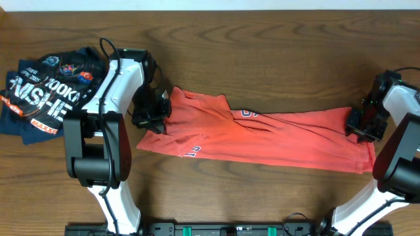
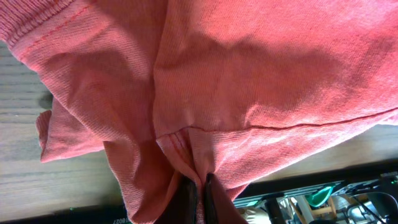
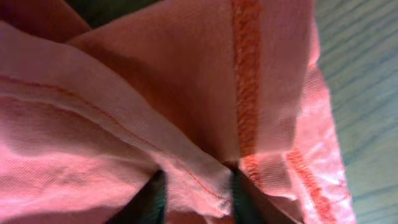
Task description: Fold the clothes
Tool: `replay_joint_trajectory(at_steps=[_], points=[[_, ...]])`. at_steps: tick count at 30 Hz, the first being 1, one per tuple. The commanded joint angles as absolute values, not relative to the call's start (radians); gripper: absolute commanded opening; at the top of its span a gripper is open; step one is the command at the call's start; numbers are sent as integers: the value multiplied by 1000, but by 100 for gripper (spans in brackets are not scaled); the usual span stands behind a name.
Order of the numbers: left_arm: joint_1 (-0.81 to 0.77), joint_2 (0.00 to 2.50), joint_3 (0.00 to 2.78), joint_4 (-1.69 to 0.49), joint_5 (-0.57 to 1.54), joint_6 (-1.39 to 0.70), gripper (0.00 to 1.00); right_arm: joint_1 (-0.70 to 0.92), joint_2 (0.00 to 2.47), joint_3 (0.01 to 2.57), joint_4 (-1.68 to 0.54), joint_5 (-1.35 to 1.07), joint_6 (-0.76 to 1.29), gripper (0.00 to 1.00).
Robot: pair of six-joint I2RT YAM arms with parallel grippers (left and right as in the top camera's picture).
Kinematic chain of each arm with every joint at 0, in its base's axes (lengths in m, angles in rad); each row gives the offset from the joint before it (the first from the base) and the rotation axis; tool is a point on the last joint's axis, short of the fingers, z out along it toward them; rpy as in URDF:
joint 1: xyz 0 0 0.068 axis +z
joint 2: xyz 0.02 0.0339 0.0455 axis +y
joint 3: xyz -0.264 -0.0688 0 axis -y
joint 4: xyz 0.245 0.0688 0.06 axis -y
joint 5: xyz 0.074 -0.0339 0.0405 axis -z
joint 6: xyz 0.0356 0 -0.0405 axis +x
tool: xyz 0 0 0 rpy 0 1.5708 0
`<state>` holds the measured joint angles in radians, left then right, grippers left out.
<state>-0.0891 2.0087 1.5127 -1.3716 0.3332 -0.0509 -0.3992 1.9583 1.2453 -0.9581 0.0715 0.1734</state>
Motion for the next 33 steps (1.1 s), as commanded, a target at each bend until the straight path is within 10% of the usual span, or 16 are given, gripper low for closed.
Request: replay_joint_trajectory(at_steps=[1,6,33], points=[[-91,2006,1509,-1374,321,-38,6,-406,1948,1229,-953,80,175,13],[-91,2006,1509,-1374,321,-38,6,-408,1946,1265,-1000,94,179,1],[-91,2006,1509,-1363,321,-38,6,-408,1935,1381,-1258,214,174,9]])
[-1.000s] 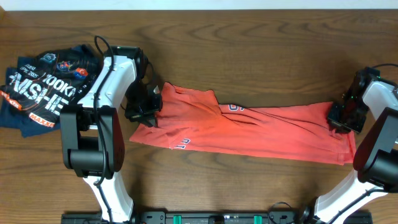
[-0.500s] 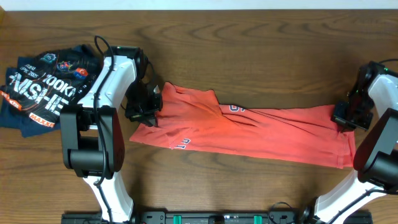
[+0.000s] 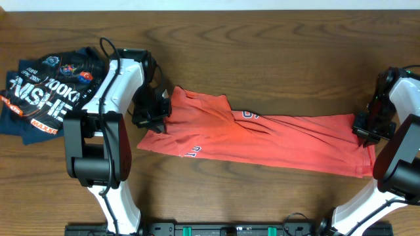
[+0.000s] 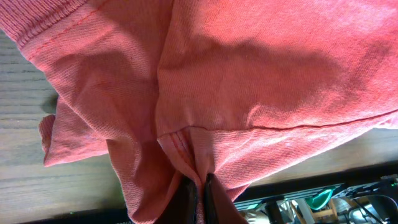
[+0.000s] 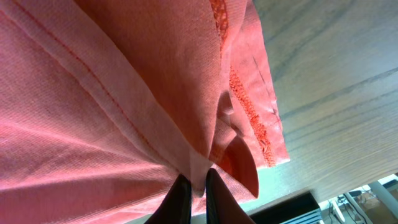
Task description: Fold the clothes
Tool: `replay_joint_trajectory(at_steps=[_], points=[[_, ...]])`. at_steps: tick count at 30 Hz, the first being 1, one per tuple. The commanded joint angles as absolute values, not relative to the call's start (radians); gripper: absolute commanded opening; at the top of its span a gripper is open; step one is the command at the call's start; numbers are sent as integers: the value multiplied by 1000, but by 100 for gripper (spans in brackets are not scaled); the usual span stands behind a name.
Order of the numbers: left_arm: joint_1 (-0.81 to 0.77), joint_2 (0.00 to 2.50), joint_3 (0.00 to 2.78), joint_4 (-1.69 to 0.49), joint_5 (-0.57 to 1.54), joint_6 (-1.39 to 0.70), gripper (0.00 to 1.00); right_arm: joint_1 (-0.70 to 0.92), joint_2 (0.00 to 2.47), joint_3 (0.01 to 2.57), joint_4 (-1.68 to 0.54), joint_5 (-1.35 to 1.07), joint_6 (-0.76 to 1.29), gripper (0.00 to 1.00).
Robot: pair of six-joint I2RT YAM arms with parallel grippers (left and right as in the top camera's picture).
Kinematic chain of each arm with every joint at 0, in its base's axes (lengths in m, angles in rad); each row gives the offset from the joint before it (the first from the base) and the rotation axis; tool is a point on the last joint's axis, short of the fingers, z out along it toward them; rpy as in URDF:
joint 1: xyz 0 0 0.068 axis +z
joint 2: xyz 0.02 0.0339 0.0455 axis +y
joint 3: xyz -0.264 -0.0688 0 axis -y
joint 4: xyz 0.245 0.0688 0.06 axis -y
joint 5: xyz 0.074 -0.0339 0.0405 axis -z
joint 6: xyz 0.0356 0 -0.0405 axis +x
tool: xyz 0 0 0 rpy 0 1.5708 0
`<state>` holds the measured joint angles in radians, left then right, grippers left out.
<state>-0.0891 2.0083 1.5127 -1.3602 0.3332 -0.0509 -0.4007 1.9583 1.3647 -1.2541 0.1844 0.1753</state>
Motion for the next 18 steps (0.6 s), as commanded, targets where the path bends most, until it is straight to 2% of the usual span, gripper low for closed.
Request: replay_joint_trajectory(at_steps=[1,3,5,8,15,18], points=[[-91,2006,1509,-1363,321,-38,6,-408,1935,1381,-1262,214,174,9],[-91,2006,1509,-1363,321,-38,6,-408,1935,1381,-1268,215,174,7],[-91,2006,1509,-1363,321,-38,6,-408,1935,1381,-1272,215,175,1],[-91,2006,1509,-1364,321,-38,6,-408,1935,1381,-1296,219,175,1],[-91,2006,1509,-1363,321,-38,6,-408,1935,1381,-1418,247,179,6],[-91,2006,1509,-1363,321,-38,6,-408,1935,1381,-1458,247,179,12]])
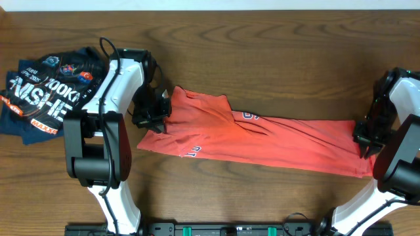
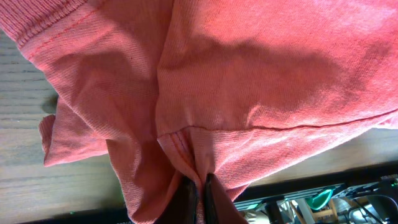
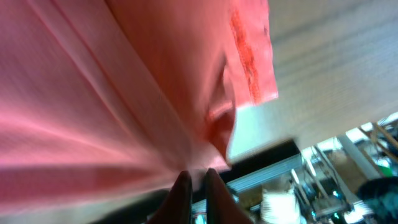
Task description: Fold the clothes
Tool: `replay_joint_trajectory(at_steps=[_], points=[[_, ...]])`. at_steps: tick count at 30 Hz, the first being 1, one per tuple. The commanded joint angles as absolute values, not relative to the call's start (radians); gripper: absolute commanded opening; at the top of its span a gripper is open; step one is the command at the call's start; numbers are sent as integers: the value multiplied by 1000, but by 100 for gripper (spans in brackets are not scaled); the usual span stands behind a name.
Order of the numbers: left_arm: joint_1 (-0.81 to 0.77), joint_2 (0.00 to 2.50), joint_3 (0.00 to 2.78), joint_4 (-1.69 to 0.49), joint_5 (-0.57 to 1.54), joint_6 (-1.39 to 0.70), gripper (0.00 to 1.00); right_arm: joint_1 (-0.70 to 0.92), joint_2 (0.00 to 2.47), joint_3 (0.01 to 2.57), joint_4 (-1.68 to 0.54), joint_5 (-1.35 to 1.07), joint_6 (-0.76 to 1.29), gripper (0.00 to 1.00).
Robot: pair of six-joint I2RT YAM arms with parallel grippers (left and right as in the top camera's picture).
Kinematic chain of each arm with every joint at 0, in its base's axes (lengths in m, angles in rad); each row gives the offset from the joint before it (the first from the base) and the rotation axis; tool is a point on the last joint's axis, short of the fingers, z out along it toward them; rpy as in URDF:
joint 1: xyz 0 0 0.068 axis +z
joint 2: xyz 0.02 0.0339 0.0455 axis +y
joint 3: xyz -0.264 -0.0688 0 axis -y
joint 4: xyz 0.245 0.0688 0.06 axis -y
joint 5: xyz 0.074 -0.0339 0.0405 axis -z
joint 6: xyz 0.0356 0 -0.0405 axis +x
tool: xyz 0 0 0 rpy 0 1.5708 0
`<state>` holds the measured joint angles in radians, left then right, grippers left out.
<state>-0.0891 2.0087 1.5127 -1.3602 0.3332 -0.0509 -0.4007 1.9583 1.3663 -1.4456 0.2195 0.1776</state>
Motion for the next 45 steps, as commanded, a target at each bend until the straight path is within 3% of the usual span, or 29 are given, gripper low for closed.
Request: replay_joint_trajectory(at_steps=[1,10,24,33,37,39,42,45], points=[[-91,2006,1509,-1363,321,-38,6,-408,1935,1381,-1456,247,179,14],[-91,2006,1509,-1363,321,-38,6,-408,1935,1378,-1411,246,179,9],[-90,2006,1509,-1382,316,-28,6,-407,1935,1235,-1181,149,181,13],[-89,2006,1509,-1398,136,-107,6,-408,1935,1122,-1022,162,232,18],[-91,2006,1509,-1419,149,-110,6,-410,1935,1105,-987,202,258,19],[-93,2006,1509,-1424,149,-110,7,-412,1935,1105,-971,206,271,19],[-93,2007,1509,-1403,149,-117,22,-414,1935,1105,-929,202,277,19],[-95,2007,1509,-1386,150,-144,24,-413,1935,1105,-903,182,276,20]])
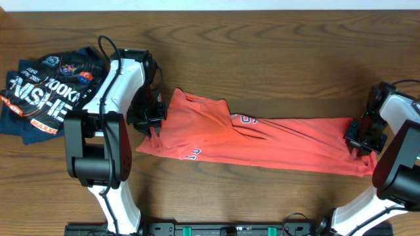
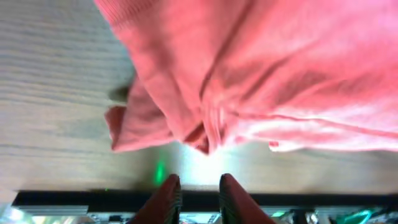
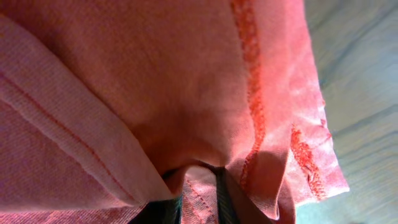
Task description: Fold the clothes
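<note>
A red shirt (image 1: 262,141) lies stretched in a long band across the wooden table (image 1: 262,52). At its left end my left gripper (image 1: 152,121) is open; in the left wrist view the fingers (image 2: 171,190) hold nothing, and the shirt's bunched edge (image 2: 205,124) hangs just beyond them. My right gripper (image 1: 361,141) is down at the shirt's right end. In the right wrist view its jaws (image 3: 198,199) stand partly apart, with a seamed fold of the red cloth (image 3: 155,81) lying loose between them.
A crumpled dark blue shirt (image 1: 49,92) with printed lettering lies at the far left of the table, beside the left arm. Bare wood runs behind the red shirt and in front of it.
My left gripper has opened and let go of the shirt's left edge, backing off slightly. The right gripper sits lower on the right end, and its jaws are wider than before.
At first the left gripper was shut on the shirt's left edge while the right stood open around the right hem. The right then shut on the hem and drew it rightward, straightening the shirt. Now the left has released and the right's jaws have parted.
</note>
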Tool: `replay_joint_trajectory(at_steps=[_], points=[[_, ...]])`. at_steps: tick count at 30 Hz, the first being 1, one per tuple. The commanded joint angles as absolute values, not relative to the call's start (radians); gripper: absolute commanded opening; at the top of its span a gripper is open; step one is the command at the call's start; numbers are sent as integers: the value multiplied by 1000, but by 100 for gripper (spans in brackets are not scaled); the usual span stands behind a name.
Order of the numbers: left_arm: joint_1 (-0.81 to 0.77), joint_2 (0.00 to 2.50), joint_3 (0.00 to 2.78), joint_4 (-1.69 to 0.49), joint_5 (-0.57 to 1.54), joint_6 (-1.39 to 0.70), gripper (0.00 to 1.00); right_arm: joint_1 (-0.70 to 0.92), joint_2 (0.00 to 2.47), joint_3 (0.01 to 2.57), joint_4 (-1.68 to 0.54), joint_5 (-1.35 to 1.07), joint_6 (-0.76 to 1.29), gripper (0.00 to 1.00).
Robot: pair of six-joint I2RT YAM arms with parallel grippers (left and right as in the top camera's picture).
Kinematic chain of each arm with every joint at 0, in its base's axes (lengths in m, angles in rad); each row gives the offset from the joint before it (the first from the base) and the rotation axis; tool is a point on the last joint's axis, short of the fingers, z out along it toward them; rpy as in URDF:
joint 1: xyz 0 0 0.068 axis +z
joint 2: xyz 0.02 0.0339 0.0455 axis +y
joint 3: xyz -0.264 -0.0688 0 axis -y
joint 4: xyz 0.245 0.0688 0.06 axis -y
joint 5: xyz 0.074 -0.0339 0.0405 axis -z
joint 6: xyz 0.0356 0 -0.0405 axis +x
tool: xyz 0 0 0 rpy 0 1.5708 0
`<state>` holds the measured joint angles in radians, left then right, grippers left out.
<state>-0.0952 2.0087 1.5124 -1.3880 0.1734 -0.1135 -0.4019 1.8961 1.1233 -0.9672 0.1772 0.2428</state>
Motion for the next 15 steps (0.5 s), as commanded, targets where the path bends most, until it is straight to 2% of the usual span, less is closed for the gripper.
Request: replay_joint_trajectory(at_steps=[1,7,11,13,15], points=[[-97,2007,1509,-1386,152,-144,25,-413,1935,1105,-900,171,277,20],[-121,1985,1511,-1336,348,-84,24,-412,1935,1105,-886,148,276,20],[-170,1935,1511,-1179,496,-84,25,-411,1935,1105,-881,138,276,20],[-208,1921,1511,-1089,506,-84,25,-411,1935,1105,-879,130,276,21],[-247,1921,1511,-1017,505,-88,36,-411,1935,1105,-879,118,276,22]])
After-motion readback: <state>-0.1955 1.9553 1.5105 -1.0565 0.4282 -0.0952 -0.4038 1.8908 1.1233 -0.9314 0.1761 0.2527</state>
